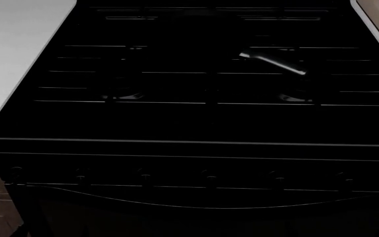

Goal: Turn on the center burner of the stove.

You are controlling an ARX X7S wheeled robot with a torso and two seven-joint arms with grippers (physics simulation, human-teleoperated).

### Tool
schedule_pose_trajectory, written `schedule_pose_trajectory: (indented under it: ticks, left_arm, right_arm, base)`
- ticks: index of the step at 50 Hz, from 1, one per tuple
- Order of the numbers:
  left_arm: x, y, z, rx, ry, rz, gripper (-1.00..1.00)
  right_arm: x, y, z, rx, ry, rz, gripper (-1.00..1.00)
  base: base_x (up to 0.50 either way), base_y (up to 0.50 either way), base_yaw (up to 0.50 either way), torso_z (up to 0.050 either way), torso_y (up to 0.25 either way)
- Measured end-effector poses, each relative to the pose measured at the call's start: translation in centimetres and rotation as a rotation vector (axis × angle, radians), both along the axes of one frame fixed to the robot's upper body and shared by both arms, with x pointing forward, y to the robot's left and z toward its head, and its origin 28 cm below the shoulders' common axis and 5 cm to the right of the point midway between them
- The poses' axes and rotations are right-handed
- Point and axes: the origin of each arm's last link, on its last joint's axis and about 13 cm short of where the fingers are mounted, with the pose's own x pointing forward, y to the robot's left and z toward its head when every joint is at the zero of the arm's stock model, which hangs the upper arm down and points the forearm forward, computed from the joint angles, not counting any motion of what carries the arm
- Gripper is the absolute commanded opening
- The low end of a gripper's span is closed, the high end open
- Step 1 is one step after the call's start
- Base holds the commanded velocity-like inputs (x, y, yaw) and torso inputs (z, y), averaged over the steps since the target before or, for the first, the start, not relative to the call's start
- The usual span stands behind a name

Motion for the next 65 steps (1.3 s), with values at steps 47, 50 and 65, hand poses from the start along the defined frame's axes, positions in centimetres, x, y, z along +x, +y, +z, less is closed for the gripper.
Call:
schedule_pose_trajectory:
  ticks: [47,50,65]
  left_arm:
    - [0.1,-0.1,-0.1,0.013,0.005,0.0,1.0]
    - [0.1,-0.1,-0.1,0.013,0.005,0.001,1.0]
    - [0.0,-0.2,-0.1,0.015,0.003,-0.001,1.0]
  right_arm:
    - [3.6,-2.5,0.1,-0.018,0.048,-0.078,1.0]
    - [3.7,-2.5,0.1,-0.018,0.048,-0.08,1.0]
    - [4.9,-2.6,-0.3,-0.033,0.044,-0.082,1.0]
  base:
    - [0.0,0.0,0.0,0.0,0.0]
    - [0.0,0.0,0.0,0.0,0.0]
    - [0.0,0.0,0.0,0.0,0.0]
